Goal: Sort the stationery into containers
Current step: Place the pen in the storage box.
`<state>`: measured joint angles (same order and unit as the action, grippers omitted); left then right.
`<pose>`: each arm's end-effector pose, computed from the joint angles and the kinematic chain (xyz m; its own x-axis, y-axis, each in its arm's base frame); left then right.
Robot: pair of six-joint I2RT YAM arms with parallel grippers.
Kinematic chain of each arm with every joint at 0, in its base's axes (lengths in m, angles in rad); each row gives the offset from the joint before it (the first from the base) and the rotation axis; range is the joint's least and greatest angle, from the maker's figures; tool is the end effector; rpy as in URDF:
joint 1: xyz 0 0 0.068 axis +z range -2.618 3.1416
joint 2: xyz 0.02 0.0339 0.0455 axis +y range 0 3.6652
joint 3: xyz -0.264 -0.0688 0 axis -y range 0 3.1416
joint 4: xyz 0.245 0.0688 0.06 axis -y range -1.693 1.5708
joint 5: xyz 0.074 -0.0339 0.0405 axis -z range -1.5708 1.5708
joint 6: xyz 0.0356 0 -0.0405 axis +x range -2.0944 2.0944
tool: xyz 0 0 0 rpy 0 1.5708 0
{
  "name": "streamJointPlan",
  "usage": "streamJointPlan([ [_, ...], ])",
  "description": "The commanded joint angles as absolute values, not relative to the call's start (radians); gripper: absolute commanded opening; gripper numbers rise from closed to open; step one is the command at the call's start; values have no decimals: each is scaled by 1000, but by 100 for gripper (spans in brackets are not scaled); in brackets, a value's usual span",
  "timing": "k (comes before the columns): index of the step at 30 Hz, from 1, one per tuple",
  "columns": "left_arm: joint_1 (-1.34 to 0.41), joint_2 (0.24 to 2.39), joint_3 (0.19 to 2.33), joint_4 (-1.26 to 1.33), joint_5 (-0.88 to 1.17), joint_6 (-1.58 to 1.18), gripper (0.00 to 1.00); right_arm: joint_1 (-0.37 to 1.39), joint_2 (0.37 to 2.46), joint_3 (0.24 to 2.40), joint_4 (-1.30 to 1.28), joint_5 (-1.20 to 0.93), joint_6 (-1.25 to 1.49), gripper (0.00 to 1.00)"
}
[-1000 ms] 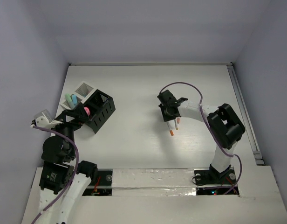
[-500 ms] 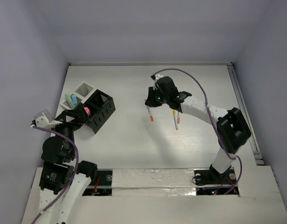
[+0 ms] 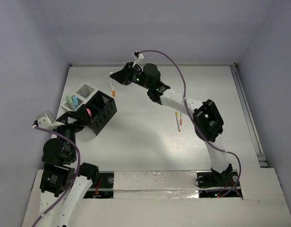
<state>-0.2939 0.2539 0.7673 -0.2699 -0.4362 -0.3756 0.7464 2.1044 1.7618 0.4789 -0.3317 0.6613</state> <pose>0.0537 -0.0005 0.3780 0.2623 -0.4268 -0.8655 -0.0362 0.8919 -0.4508 0.3679 0.3561 0.3296 -0.4610 0.3646 -0.8091 -0.7548 0.3182 0.5735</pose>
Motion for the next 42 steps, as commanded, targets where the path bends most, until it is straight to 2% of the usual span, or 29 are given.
streamJointPlan([
  [1,-299,265,764,-219,-417,-357,99,772,2211,1903,634,-318,730,4],
  [6,-299,265,764,-219,-419,-356,99,842,2345,2127,513,-258,635,4],
  [9,-299,258,762,-219,-416,-356,99,864,2405,2178,491,-227,578,5],
  [17,-299,264,762,-215,-410,-351,99,873,2476,2184,480,-172,523,6],
  [23,-299,265,762,-215,-406,-351,99,882,2424,2074,515,-163,489,18],
  [27,-299,272,761,-212,-399,-348,99,882,2411,2077,503,-155,465,18],
  [29,-299,270,761,-212,-400,-348,99,882,2408,2071,499,-161,456,25],
  [31,-299,276,761,-212,-400,-348,99,882,2405,2057,492,-176,454,39],
  [32,-299,279,761,-212,-397,-348,99,882,2398,2051,492,-181,451,53],
  [35,-299,270,762,-213,-399,-347,99,882,2372,2020,491,-190,436,69],
  [42,-299,264,761,-212,-400,-347,99,882,2162,1915,427,-154,318,70],
])
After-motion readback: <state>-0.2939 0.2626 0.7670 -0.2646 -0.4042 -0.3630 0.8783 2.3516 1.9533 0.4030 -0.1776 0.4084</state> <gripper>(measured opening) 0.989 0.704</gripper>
